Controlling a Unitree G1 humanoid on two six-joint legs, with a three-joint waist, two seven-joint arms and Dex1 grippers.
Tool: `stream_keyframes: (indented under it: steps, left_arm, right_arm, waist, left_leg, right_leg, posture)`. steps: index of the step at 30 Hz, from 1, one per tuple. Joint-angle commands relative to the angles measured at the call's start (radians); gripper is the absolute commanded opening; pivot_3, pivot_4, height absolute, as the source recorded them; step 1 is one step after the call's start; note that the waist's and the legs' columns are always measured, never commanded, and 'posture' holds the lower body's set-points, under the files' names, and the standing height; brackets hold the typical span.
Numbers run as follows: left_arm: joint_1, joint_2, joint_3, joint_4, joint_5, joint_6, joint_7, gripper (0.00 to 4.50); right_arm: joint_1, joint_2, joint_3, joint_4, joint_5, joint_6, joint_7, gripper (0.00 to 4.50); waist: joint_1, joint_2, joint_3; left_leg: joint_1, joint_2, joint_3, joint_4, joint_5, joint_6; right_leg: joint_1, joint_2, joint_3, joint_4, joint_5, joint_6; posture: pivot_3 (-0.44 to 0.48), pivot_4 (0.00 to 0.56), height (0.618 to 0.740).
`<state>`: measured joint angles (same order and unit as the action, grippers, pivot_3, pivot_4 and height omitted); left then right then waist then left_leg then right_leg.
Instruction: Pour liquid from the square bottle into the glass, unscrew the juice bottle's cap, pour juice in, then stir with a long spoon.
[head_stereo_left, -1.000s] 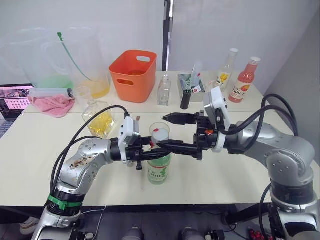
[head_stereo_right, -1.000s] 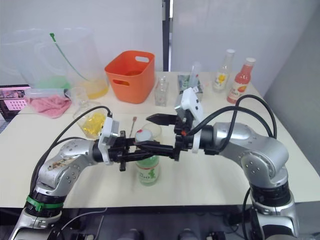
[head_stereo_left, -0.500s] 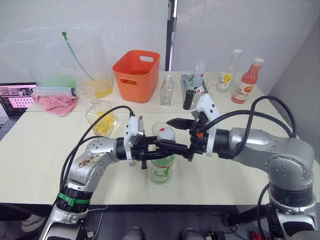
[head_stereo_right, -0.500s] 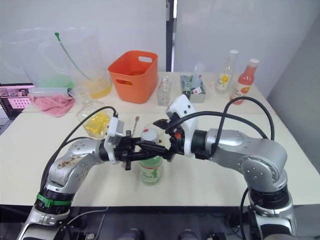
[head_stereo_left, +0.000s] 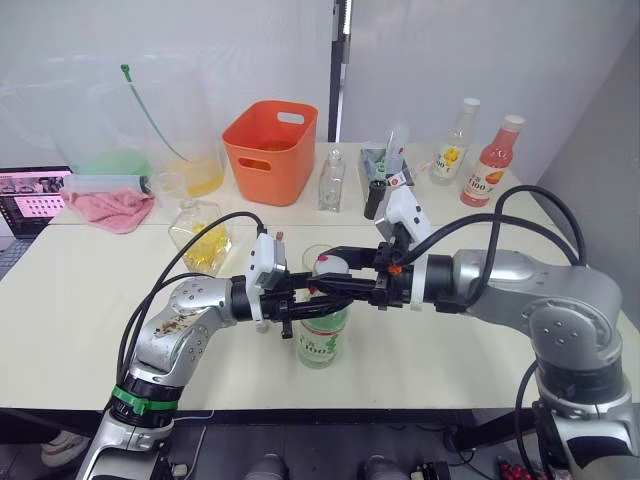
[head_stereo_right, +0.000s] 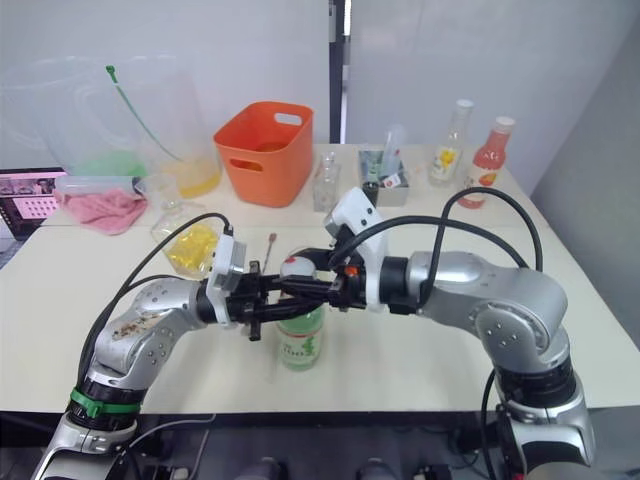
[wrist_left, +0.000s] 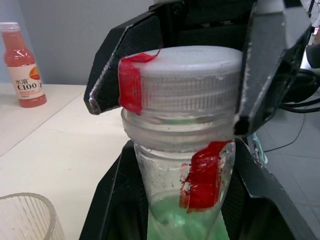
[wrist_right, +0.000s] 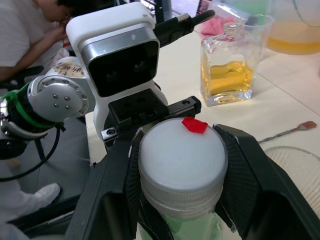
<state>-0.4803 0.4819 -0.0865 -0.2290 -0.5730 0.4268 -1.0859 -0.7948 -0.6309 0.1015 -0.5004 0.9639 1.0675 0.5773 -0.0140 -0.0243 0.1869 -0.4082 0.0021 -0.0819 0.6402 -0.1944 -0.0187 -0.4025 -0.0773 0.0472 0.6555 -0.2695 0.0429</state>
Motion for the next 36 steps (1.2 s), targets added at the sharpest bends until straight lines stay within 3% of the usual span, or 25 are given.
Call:
stream_keyframes:
  steps: [1,3,7,12,17,22,23,28,32,36]
  left_arm:
    - [0.012,0.019,0.002,-0.048,-0.004,0.024,0.017,1.37]
    - [0.016,0.025,0.005,-0.06,-0.004,0.032,0.028,1.37]
    - [0.033,0.036,0.019,-0.157,-0.03,0.086,0.092,1.37]
    - [0.049,0.043,0.021,-0.217,-0.038,0.123,0.137,1.37]
    - [0.062,0.057,0.033,-0.252,-0.047,0.143,0.163,1.37]
    - [0.076,0.061,0.041,-0.261,-0.047,0.147,0.176,1.37]
    - [0.076,0.061,0.042,-0.26,-0.048,0.147,0.176,1.37]
    - [0.073,0.064,0.041,-0.253,-0.054,0.143,0.17,1.37]
    - [0.067,0.066,0.038,-0.24,-0.063,0.135,0.154,1.37]
    - [0.042,0.041,0.009,-0.19,-0.037,0.122,0.163,1.37]
  right_arm:
    - [-0.04,-0.028,0.095,0.071,-0.113,-0.131,0.211,1.72]
    - [-0.053,-0.036,0.128,0.112,-0.164,-0.195,0.302,1.72]
    - [-0.159,-0.034,0.262,0.363,-0.323,-0.499,0.776,1.72]
    - [-0.285,0.025,0.338,0.604,-0.414,-0.694,1.027,1.72]
    - [-0.399,0.037,0.443,0.758,-0.36,-0.819,1.037,1.72]
    - [-0.446,0.038,0.474,0.794,-0.318,-0.801,1.037,1.72]
    - [-0.45,0.043,0.467,0.794,-0.31,-0.789,1.037,2.74]
    - [-0.456,0.026,0.418,0.745,-0.282,-0.768,1.037,4.36]
    - [-0.415,0.001,0.286,0.66,-0.258,-0.639,0.998,4.36]
    - [-0.308,-0.056,0.156,0.472,-0.189,-0.418,0.808,4.36]
  waist:
    - [-0.001,0.0,0.0]
    - [-0.003,0.0,0.0]
    - [-0.008,0.0,0.0]
    - [-0.019,0.0,0.0]
    - [-0.026,0.0,0.0]
    - [-0.032,0.0,0.0]
    - [-0.032,0.0,0.0]
    - [-0.028,0.0,0.0]
    - [-0.022,0.0,0.0]
    - [-0.01,0.0,0.0]
  left_leg:
    - [0.0,0.0,0.0,0.0,0.0,0.0]
    - [0.0,0.0,0.0,0.0,0.0,0.0]
    - [0.0,0.001,0.0,0.0,0.0,0.0]
    - [0.001,0.001,0.0,0.0,0.0,0.0]
    - [0.001,0.002,0.0,-0.001,0.0,0.0]
    - [0.002,0.002,0.0,-0.001,0.0,0.0]
    - [0.002,0.002,0.0,-0.001,0.0,0.0]
    - [0.0,0.002,0.0,-0.001,0.0,0.0]
    - [-0.003,0.001,-0.001,-0.001,0.0,0.0]
    - [-0.003,0.001,-0.001,-0.001,-0.001,0.0]
  right_leg:
    - [0.0,0.0,0.0,0.0,0.0,0.0]
    - [0.0,0.0,0.0,0.0,0.0,0.0]
    - [0.0,0.0,0.0,0.0,0.0,0.0]
    - [-0.001,0.001,0.0,0.001,0.0,0.0]
    - [-0.001,0.001,0.0,0.001,0.0,0.0]
    - [-0.001,0.001,0.0,0.002,0.0,0.0]
    - [-0.002,0.001,0.0,0.003,0.0,0.0]
    - [-0.003,0.0,0.0,0.003,0.0,0.0]
    - [-0.005,0.0,-0.001,0.002,0.0,0.0]
    - [-0.005,0.0,-0.001,0.002,0.0,-0.001]
  posture:
    - [0.0,0.15,0.74]
    - [0.0,0.15,0.74]
    - [0.0,0.15,0.74]
    - [0.0,0.15,0.74]
    - [0.0,0.15,0.74]
    - [0.0,0.15,0.74]
    - [0.0,0.15,0.74]
    - [0.0,0.15,0.74]
    - [0.0,0.15,0.74]
    - [0.0,0.15,0.74]
